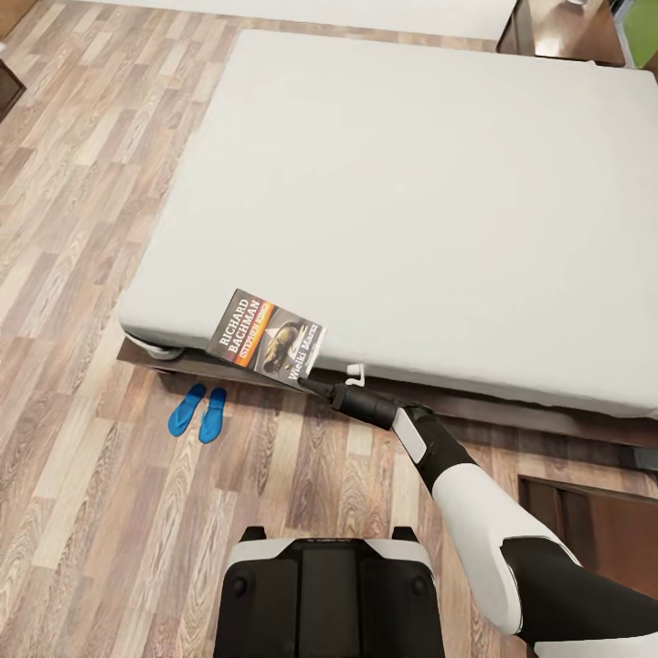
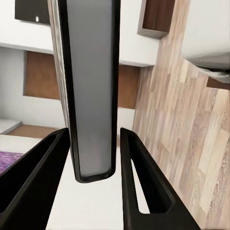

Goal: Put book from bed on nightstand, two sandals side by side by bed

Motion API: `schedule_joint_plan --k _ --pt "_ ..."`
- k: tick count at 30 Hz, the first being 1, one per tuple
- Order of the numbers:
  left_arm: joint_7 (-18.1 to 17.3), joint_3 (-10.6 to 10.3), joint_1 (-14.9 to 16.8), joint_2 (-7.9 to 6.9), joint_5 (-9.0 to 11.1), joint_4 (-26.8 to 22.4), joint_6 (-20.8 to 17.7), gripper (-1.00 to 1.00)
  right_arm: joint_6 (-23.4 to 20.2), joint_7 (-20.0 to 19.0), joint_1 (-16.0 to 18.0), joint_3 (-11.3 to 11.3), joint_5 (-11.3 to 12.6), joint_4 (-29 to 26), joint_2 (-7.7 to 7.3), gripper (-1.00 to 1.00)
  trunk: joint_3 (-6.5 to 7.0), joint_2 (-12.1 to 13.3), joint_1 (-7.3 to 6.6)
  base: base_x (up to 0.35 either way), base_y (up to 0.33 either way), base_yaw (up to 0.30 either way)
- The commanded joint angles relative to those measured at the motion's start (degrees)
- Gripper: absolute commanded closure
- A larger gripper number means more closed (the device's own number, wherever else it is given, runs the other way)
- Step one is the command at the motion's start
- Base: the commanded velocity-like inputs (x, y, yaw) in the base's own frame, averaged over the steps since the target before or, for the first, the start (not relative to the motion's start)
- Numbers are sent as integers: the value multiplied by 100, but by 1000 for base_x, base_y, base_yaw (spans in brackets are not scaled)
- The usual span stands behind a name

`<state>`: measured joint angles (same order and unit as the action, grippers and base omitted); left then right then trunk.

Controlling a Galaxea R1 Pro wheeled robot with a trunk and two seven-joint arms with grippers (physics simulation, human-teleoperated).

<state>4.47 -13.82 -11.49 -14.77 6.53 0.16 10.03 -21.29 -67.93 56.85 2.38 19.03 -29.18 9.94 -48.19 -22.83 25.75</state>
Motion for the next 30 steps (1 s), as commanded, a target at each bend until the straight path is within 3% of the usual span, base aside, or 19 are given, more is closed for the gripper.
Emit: schedule_joint_plan --k 1,30 --pt "10 -51 -2 0 61 2 24 -100 -59 -20 2 26 9 2 5 100 -10 -9 3 0 0 107" --pt "10 -51 -2 0 50 4 17 -100 -59 -35 2 30 13 8 5 100 -18 -9 3 0 0 12"
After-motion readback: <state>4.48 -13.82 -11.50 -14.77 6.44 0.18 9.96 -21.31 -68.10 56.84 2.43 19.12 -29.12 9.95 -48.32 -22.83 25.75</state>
